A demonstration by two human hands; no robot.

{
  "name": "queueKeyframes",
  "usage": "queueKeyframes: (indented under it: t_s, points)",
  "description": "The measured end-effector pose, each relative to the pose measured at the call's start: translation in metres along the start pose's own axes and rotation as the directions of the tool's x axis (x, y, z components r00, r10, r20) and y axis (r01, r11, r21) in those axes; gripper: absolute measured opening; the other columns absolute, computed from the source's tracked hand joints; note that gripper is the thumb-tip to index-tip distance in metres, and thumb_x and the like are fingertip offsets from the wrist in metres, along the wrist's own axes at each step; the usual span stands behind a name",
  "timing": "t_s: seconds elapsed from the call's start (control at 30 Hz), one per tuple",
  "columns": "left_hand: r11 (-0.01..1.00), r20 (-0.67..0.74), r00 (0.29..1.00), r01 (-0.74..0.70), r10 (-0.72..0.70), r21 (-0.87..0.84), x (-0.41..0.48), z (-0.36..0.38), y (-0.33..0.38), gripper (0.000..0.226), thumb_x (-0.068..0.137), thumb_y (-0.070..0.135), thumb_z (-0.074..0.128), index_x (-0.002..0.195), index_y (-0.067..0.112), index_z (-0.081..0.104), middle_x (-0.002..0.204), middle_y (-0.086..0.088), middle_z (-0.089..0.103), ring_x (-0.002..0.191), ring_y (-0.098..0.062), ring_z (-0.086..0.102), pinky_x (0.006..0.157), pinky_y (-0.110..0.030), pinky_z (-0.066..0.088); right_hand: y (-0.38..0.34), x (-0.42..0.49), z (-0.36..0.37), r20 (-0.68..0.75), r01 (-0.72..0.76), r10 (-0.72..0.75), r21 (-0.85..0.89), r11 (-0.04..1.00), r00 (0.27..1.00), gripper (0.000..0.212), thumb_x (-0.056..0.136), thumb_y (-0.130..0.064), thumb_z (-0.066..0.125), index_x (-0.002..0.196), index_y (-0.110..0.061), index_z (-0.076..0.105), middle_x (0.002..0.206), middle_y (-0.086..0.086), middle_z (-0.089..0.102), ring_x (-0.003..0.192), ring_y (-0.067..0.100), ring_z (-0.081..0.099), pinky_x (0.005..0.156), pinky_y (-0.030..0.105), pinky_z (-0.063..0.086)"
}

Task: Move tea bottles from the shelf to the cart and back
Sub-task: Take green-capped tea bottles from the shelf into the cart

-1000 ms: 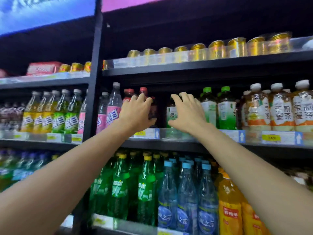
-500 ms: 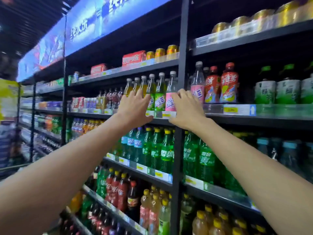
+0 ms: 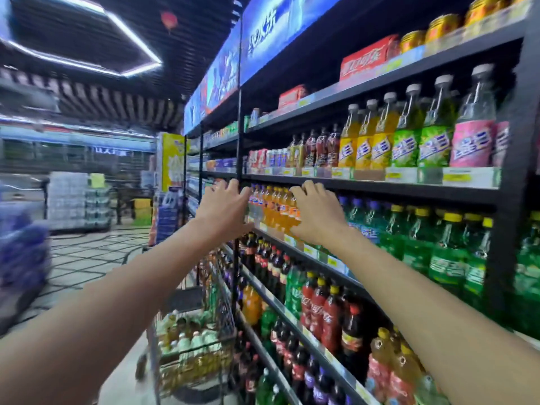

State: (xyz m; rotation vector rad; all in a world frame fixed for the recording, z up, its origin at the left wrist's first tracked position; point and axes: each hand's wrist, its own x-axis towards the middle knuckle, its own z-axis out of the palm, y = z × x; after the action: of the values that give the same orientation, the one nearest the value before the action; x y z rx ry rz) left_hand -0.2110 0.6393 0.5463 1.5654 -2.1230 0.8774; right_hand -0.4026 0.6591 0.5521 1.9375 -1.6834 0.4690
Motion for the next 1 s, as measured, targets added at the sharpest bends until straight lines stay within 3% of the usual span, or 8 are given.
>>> queueKeyframes:
  t_s: [0.17, 0.5, 0.63, 0.87, 1.0]
  points:
    - [0.994, 0.094, 0.992, 0.079, -0.086, 0.075, 0.002, 0.052, -0.037, 0.078, 0.088, 0.062, 0.06, 0.145, 0.015, 0.036, 0.148, -0.015, 0.039, 0.135, -0.033, 0.041, 0.104, -0.048, 0.044, -0.037, 0.042, 0.066, 0.021, 0.064, -0.067, 0.113, 0.992, 0.998, 0.079, 0.084, -0.041, 0.072, 0.148, -0.015, 0.033, 0.149, 0.01, 0.034, 0.138, 0.031, 0.031, 0.116, 0.043, 0.028]
    - [0.973, 0.25, 0.946, 0.17, -0.205, 0.155, -0.003, 0.178, -0.089, 0.074, 0.086, 0.064, 0.06, 0.14, 0.017, 0.042, 0.13, -0.011, 0.052, 0.12, -0.03, 0.051, 0.096, -0.043, 0.047, -0.101, 0.097, 0.209, 0.165, 0.142, -0.19, 0.265, 0.954, 0.968, 0.079, 0.084, -0.042, 0.071, 0.148, -0.016, 0.034, 0.152, 0.011, 0.033, 0.141, 0.031, 0.028, 0.118, 0.045, 0.027]
    - [0.962, 0.32, 0.914, 0.198, -0.25, 0.187, -0.01, 0.223, -0.107, 0.072, 0.086, 0.062, 0.061, 0.139, 0.017, 0.043, 0.14, -0.012, 0.047, 0.127, -0.031, 0.048, 0.102, -0.047, 0.042, -0.13, 0.114, 0.259, 0.246, 0.153, -0.236, 0.313, 0.937, 0.94, 0.08, 0.084, -0.044, 0.07, 0.149, -0.017, 0.032, 0.151, 0.011, 0.032, 0.14, 0.03, 0.029, 0.115, 0.045, 0.031]
    - [0.959, 0.408, 0.87, 0.224, -0.277, 0.175, -0.008, 0.297, -0.158, 0.072, 0.088, 0.059, 0.06, 0.142, 0.016, 0.038, 0.141, -0.013, 0.046, 0.129, -0.032, 0.045, 0.101, -0.048, 0.043, -0.183, 0.152, 0.328, 0.33, 0.174, -0.277, 0.31, 0.935, 0.902, 0.074, 0.085, -0.043, 0.068, 0.146, -0.019, 0.034, 0.144, 0.01, 0.037, 0.134, 0.031, 0.034, 0.106, 0.042, 0.035]
    - [0.966, 0.443, 0.859, 0.207, -0.255, 0.155, 0.005, 0.348, -0.203, 0.073, 0.087, 0.061, 0.06, 0.142, 0.017, 0.04, 0.139, -0.012, 0.049, 0.128, -0.032, 0.048, 0.102, -0.051, 0.044, -0.219, 0.184, 0.365, 0.374, 0.14, -0.252, 0.302, 0.943, 0.893, 0.076, 0.084, -0.045, 0.068, 0.147, -0.018, 0.035, 0.148, 0.011, 0.035, 0.136, 0.031, 0.033, 0.11, 0.043, 0.034]
